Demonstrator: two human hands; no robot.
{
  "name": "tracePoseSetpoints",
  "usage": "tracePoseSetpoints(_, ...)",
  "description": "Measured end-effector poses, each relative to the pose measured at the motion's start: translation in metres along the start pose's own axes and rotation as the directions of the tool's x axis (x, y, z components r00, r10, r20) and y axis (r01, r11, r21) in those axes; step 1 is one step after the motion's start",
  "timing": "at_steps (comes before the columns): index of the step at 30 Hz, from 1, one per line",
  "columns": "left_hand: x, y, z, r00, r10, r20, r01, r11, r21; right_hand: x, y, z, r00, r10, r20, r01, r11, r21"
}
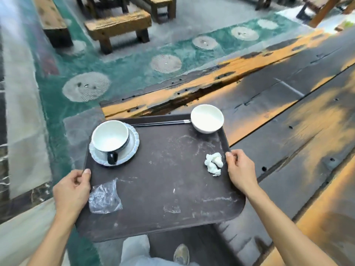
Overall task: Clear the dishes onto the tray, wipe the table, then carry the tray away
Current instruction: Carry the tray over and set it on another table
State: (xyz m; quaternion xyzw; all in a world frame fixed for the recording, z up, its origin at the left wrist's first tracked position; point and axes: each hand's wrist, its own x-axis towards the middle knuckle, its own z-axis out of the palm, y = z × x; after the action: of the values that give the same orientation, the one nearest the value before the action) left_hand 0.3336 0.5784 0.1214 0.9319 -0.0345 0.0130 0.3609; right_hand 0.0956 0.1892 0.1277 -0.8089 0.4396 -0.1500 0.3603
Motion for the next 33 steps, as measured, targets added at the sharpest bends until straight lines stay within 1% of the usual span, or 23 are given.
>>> tracePoseSetpoints(8,0.044,-0.071,-0.081,0.986,-0.107,-0.130,0.108,0.994,0.004,0.020,-0.109,0.091,0.980,-0.139,0.141,0.148,0.988,-0.049)
tracePoseSetpoints(12,0.082,-0.106,-0.115,0.971,-0.151,-0.187,0.153,0.988,-0.003,0.026,-0.169,0.140,0.966,-0.197,0.164,0.207,0.978,-0.041)
tracePoseSetpoints(18,0.146,-0.160,-0.165,0.949,-0.173,-0.262,0.180,0.984,0.000,0.030,-0.253,0.216,0.948,-0.232,0.217,0.252,0.966,-0.066)
tracePoseSetpoints(21,0.172,-0.182,-0.184,0.947,-0.185,-0.262,0.197,0.980,0.020,0.030,-0.283,0.246,0.939,-0.240,0.245,0.261,0.963,-0.060)
tracePoseSetpoints(26,0.209,-0.211,-0.201,0.937,-0.215,-0.275,0.221,0.975,-0.009,0.036,-0.323,0.285,0.935,-0.259,0.241,0.278,0.959,-0.048)
tracePoseSetpoints(33,0.257,-0.224,-0.204,0.934,-0.209,-0.289,0.215,0.977,-0.009,0.067,-0.363,0.319,0.931,-0.278,0.236,0.301,0.951,-0.066)
